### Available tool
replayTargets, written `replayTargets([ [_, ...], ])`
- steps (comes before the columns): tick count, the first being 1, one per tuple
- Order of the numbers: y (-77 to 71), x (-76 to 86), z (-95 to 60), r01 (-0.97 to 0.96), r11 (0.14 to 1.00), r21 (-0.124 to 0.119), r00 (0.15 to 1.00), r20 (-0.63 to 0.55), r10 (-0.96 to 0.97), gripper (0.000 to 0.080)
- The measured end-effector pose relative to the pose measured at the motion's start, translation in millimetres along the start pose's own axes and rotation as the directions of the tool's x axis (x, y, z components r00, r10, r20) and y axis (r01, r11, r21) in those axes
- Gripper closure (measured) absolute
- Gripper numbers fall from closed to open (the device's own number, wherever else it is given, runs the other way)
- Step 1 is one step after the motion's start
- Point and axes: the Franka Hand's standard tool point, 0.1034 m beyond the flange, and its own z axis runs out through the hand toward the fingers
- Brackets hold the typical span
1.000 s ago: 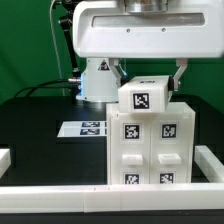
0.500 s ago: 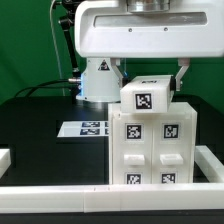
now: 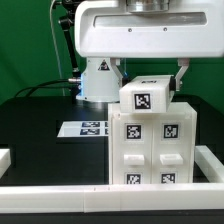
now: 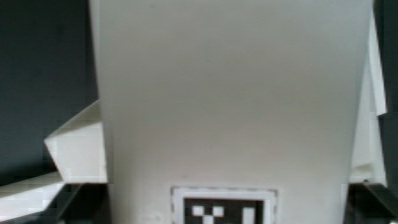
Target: Assemble cabinet
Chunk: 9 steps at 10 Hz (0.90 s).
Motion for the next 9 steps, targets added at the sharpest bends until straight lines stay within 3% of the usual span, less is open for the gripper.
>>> replayTargets([
  [4,-1.1,-0.5,0.4,-0.261,0.965,0.001,0.965,0.001,0.261,0.0243],
  [8,-2.0,-1.1,1.0,-0.524,0.851,0.0,0.851,0.003,0.524,0.0243],
  [9,-2.1,-1.6,1.4,-0.612,0.791,0.003,0.791,0.009,0.612,0.0243],
])
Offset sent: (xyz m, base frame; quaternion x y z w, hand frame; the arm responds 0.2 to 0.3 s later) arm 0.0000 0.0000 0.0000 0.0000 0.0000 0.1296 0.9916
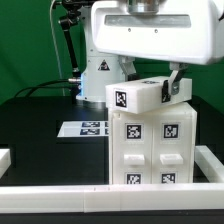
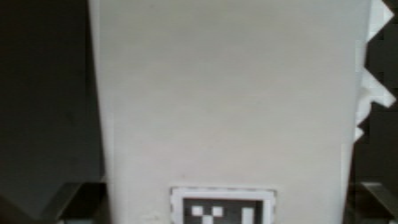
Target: Assemble cabinet
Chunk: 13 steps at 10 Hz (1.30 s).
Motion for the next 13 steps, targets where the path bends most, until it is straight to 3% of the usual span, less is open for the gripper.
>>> replayTargets([
  [4,-0.6,-0.9,0.4,-0.299,0.954,0.004,0.954,0.011,0.299,0.0243],
  [8,-2.0,-3.0,0.7,-0.533,0.846,0.002,0.846,0.02,0.533,0.0243],
  [11,-2.3,-3.8,1.1,-0.678,0.735,-0.002,0.735,0.024,0.678,0.0243],
  [13,-3.4,-3.3,1.0,-0.794,0.608,-0.002,0.607,0.038,0.794,0.0243],
])
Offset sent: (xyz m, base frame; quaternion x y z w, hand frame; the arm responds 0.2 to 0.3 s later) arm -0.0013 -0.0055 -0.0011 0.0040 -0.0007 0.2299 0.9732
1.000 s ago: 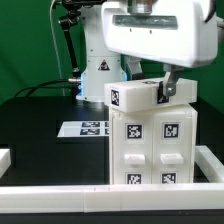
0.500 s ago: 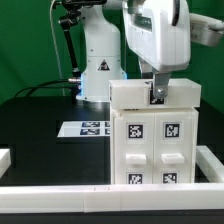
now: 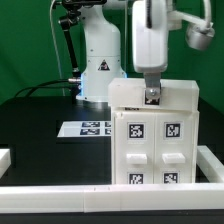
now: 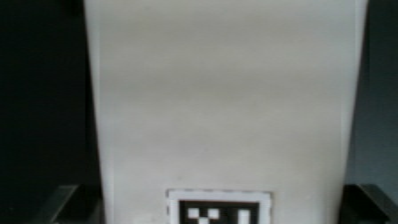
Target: Assemble cabinet
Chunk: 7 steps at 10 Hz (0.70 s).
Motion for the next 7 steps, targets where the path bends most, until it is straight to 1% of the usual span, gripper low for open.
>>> replayTargets([
  [1,0.1,-1.6,0.0,-0.073,0.997,0.001,0.997,0.005,0.073,0.0243],
  [5,1.6,-8.8,0.1,-0.12,0.993,-0.016,0.991,0.055,0.12,0.0243],
  [6,2.1,-11.1,0.3,-0.103,0.995,-0.016,0.993,0.062,0.104,0.0243],
  [7,2.6,-11.7,1.3,-0.099,0.995,-0.017,0.993,0.061,0.1,0.0105],
])
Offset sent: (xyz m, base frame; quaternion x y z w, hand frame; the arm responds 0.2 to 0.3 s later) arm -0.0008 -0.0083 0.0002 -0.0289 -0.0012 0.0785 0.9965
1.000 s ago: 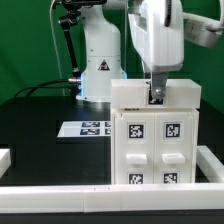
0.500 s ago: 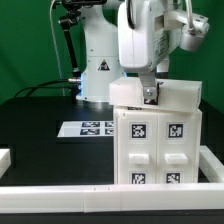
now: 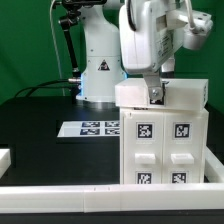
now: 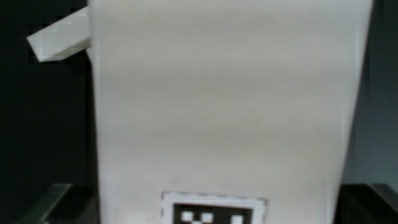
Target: Assemble cabinet
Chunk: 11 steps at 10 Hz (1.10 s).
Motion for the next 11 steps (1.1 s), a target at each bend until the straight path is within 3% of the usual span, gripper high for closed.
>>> replayTargets([
  [1,0.3,-0.2,0.6,0.017,1.0,-0.001,1.0,-0.001,-0.017,0.0105],
  [2,0.6,-0.7,0.2,0.039,0.999,-0.001,0.999,0.0,-0.039,0.0025],
  [3,0.5,-1.8,-3.4,0.08,0.997,0.003,0.997,0.004,-0.08,0.0007],
  [7,5.1,-10.4,-26.4,0.13,0.991,0.029,0.991,0.027,-0.131,0.0003],
  [10,5.8,-10.0,-23.1,0.214,0.976,0.026,0.976,0.022,-0.215,0.0003],
  [11,6.0,-12.0,-24.8,0.361,0.933,0.009,0.932,0.015,-0.361,0.0003],
])
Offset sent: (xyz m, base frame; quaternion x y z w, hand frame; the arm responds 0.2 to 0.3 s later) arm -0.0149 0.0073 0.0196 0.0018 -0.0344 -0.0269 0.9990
